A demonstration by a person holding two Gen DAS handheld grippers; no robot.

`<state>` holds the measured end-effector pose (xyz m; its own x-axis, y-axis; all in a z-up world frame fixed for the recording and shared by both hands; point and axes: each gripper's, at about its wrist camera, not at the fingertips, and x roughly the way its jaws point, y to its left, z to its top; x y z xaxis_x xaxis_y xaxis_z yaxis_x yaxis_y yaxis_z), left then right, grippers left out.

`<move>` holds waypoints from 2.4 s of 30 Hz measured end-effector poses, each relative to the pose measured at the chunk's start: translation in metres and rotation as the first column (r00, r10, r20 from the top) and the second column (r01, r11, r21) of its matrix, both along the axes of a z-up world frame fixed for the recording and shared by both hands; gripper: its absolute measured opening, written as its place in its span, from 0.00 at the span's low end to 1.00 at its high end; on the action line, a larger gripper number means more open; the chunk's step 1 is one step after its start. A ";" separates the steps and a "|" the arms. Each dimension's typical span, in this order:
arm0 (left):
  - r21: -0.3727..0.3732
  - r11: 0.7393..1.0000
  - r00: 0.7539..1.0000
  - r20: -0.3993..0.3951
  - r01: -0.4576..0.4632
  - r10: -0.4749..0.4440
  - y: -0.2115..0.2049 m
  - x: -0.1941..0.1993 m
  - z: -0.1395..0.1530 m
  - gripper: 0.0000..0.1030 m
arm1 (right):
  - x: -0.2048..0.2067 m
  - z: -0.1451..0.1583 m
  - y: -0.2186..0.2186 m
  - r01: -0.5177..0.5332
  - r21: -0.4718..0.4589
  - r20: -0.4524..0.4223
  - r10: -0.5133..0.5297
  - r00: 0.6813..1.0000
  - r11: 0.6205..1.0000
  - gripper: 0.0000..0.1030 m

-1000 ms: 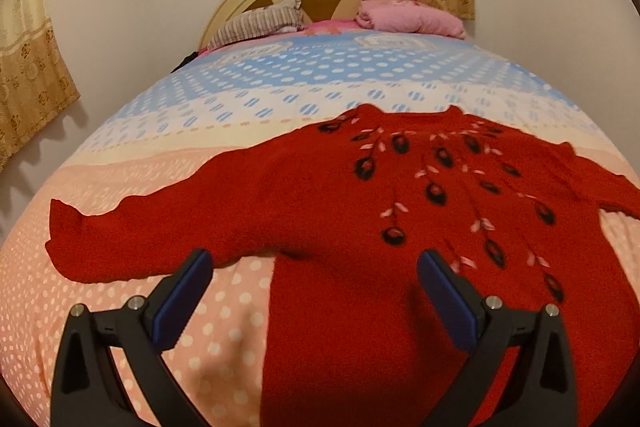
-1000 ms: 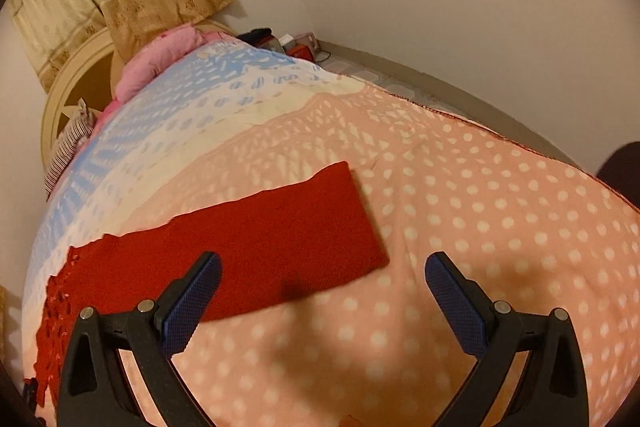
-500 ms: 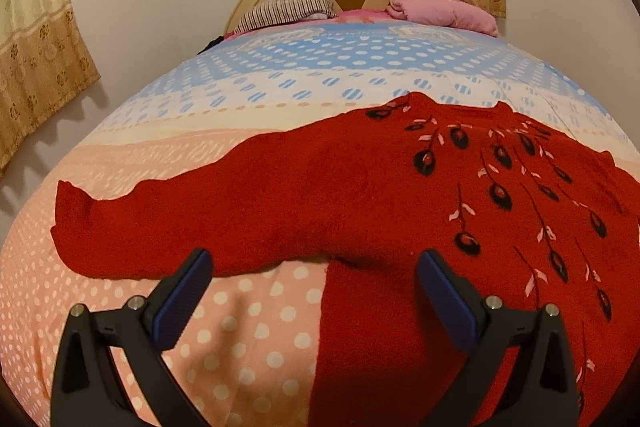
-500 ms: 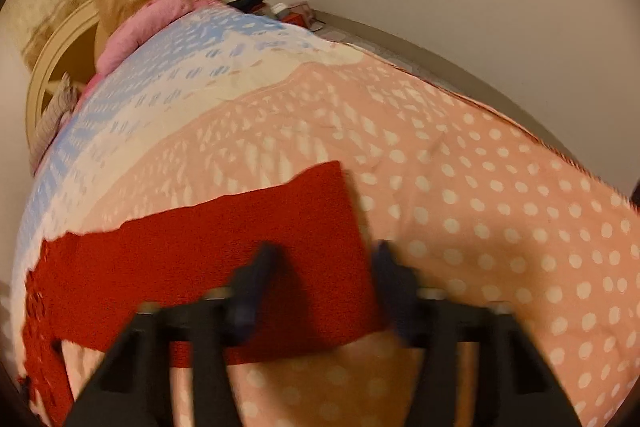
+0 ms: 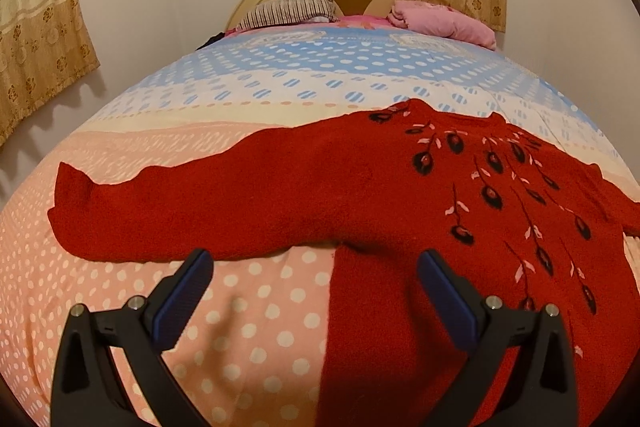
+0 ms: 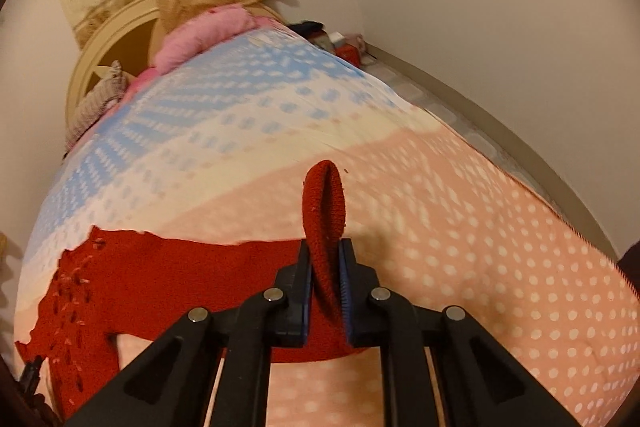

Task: Fold small clothes
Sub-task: 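Lift the sleeve cuff with the right tool and fold it across the sweater body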

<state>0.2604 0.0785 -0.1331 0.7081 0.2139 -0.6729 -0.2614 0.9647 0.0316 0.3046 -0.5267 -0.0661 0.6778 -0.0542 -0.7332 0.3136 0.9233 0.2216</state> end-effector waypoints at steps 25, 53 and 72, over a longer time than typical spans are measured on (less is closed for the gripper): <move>0.026 0.999 0.998 0.056 -0.026 0.025 0.022 -0.019 0.002 1.00 | 0.032 0.137 0.197 -0.323 -0.088 0.172 0.334 0.927 0.942 0.09; -0.086 0.995 0.997 0.058 -0.045 0.050 0.046 -0.026 -0.010 1.00 | 0.061 0.142 0.424 -0.622 -0.137 0.199 0.637 0.745 0.771 0.08; -0.229 0.971 0.998 0.006 -0.061 0.064 0.064 -0.026 -0.024 1.00 | 0.060 -0.072 0.566 -0.834 -0.016 -0.092 0.830 0.550 0.551 0.56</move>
<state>0.2344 0.1428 -0.1573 0.7077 0.0994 -0.6994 -0.3202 0.9277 -0.1921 0.3645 0.0389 -0.1376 0.3906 0.4704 -0.7913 -0.5896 0.7880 0.1775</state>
